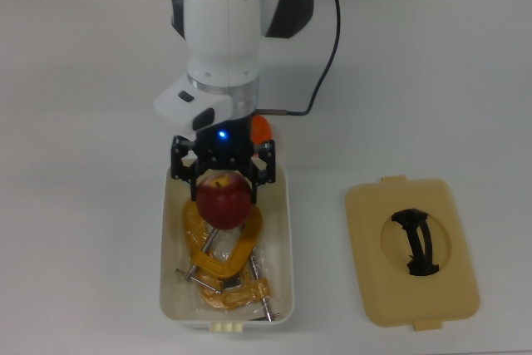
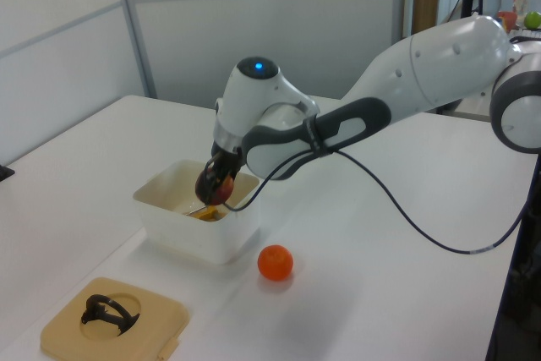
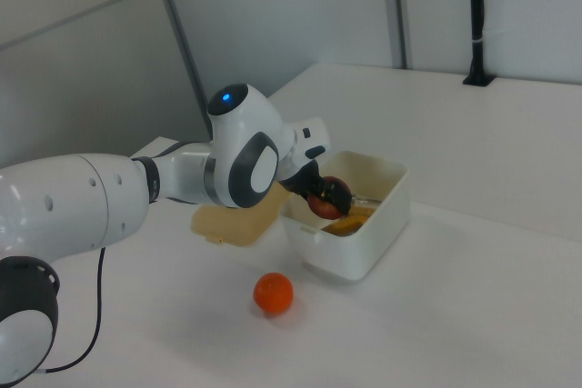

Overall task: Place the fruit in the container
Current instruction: 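Lift the red apple and carry it over the white container, then lower the apple into the container and open the gripper, then move the gripper down onto the orange and close on it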

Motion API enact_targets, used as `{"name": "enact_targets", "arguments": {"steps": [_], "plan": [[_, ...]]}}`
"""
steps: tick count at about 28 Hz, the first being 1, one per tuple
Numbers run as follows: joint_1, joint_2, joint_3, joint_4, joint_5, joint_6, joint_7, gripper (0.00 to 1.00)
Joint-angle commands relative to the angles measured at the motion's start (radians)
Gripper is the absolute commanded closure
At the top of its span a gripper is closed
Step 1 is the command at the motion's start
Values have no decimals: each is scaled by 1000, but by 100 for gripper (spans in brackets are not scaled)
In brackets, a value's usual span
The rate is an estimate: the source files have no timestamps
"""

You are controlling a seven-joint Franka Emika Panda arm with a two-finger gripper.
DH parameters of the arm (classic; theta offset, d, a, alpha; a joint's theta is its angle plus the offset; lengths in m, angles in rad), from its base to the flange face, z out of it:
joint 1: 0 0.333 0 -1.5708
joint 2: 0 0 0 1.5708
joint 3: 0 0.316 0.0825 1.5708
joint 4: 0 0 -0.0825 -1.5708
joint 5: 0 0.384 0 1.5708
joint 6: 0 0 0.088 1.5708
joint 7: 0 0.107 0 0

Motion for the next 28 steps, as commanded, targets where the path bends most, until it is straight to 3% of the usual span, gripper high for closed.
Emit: {"name": "enact_targets", "arguments": {"steps": [1,6,12,17,18,21,28], "plan": [[13,-14,-4,8,5,7,55,0],[11,-58,-6,-1,3,-45,119,0],[13,-119,-3,-15,6,-273,102,0],[11,-150,25,-50,17,-480,-45,0],[11,-152,25,-56,46,-529,-100,0],[13,-150,26,-66,71,-569,-164,0],[17,-132,45,-128,55,-560,-191,0]]}}
